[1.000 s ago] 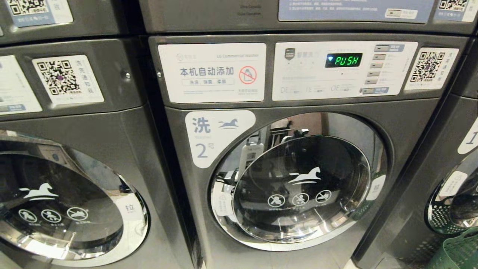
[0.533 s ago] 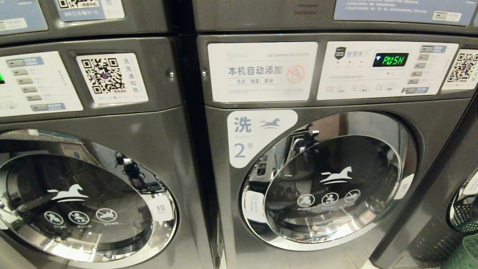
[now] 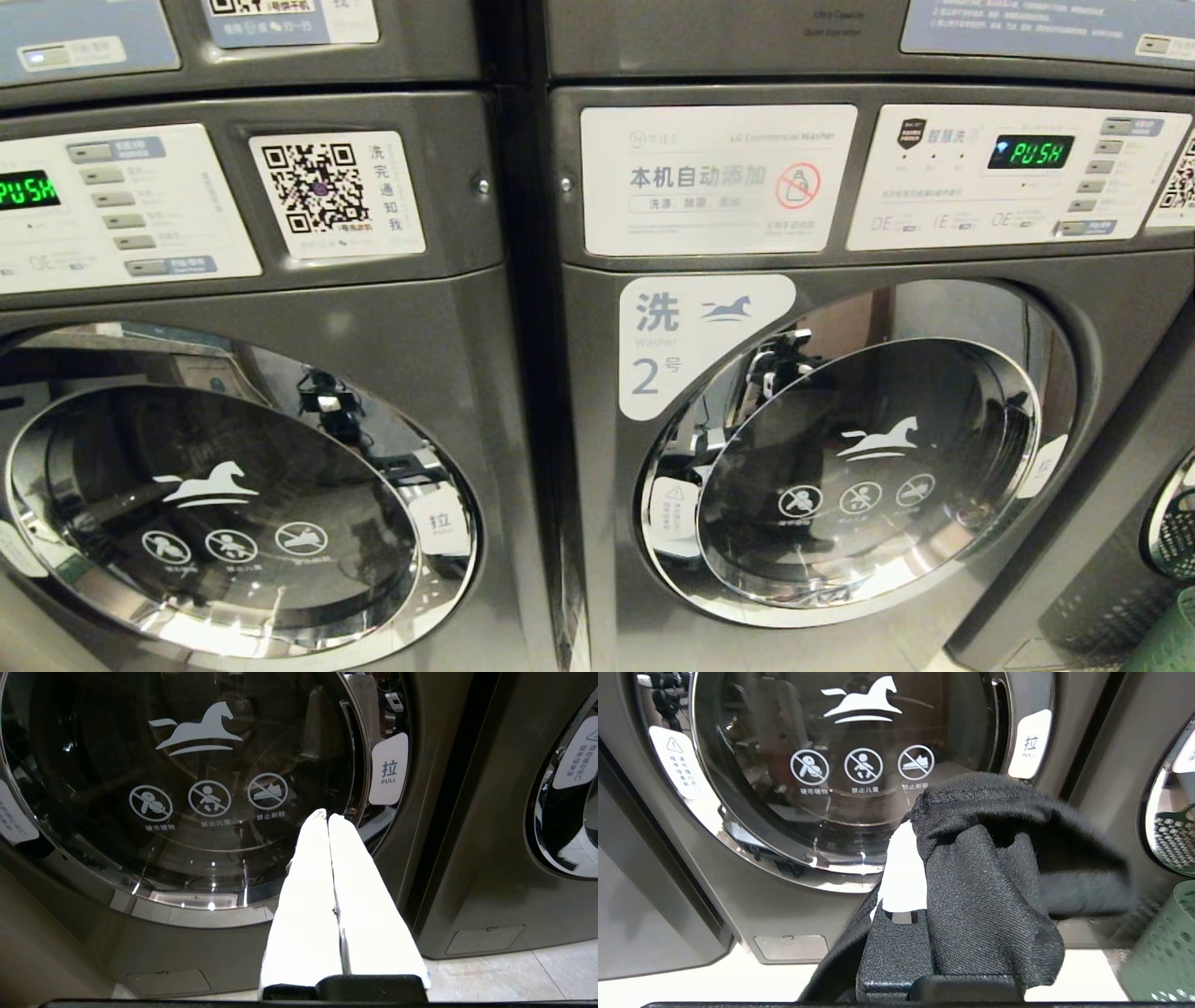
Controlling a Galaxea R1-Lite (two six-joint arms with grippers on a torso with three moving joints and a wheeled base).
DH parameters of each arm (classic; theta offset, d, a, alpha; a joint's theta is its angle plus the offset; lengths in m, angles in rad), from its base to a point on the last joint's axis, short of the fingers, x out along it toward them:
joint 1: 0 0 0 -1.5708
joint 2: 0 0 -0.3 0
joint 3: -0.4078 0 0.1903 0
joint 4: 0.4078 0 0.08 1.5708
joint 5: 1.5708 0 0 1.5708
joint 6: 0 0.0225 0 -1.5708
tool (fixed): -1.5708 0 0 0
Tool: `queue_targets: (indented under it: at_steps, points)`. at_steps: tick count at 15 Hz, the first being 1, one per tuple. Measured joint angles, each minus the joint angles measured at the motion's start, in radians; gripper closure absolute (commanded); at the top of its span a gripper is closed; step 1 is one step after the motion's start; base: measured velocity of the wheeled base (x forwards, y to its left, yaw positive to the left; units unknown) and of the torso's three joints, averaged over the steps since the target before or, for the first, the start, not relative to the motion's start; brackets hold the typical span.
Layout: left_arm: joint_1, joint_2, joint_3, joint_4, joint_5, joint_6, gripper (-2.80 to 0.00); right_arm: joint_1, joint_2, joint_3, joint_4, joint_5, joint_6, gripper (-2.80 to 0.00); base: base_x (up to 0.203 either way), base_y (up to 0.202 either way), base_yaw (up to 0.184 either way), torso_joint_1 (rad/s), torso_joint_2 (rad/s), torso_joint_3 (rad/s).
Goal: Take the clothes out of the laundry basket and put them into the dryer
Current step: Put the clothes in the dryer
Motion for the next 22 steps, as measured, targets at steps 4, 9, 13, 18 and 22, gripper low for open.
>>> queue_targets:
  at_steps: [4, 9, 13, 18, 22]
  points:
    - [0.0, 0.0, 0.0, 0.002, 0.0, 0.0, 0.0, 0.001, 0.0, 0.0, 0.0, 0.0, 0.001, 0.0, 0.188, 0.0, 0.0, 0.003, 0.0, 0.0]
    - [0.0, 0.0, 0.0, 0.002, 0.0, -0.001, 0.0, 0.001, 0.0, 0.0, 0.0, 0.0, 0.001, 0.0, 0.196, 0.0, 0.0, 0.003, 0.01, 0.004]
    - [0.0, 0.0, 0.0, 0.002, 0.001, -0.004, 0.0, 0.001, 0.0, 0.0, 0.0, 0.0, 0.001, 0.0, 0.185, 0.0, 0.0, 0.005, 0.0, 0.0]
    - [0.0, 0.0, 0.0, 0.0, 0.002, -0.005, 0.0, 0.001, 0.0, 0.0, 0.0, 0.0, -0.002, 0.0, 0.012, 0.0, 0.0, 0.003, 0.0, -0.001]
    - [0.0, 0.0, 0.0, 0.001, 0.002, -0.006, 0.0, 0.001, 0.0, 0.0, 0.0, 0.001, -0.003, 0.0, 0.0, 0.0, 0.0, 0.0, 0.0, 0.0]
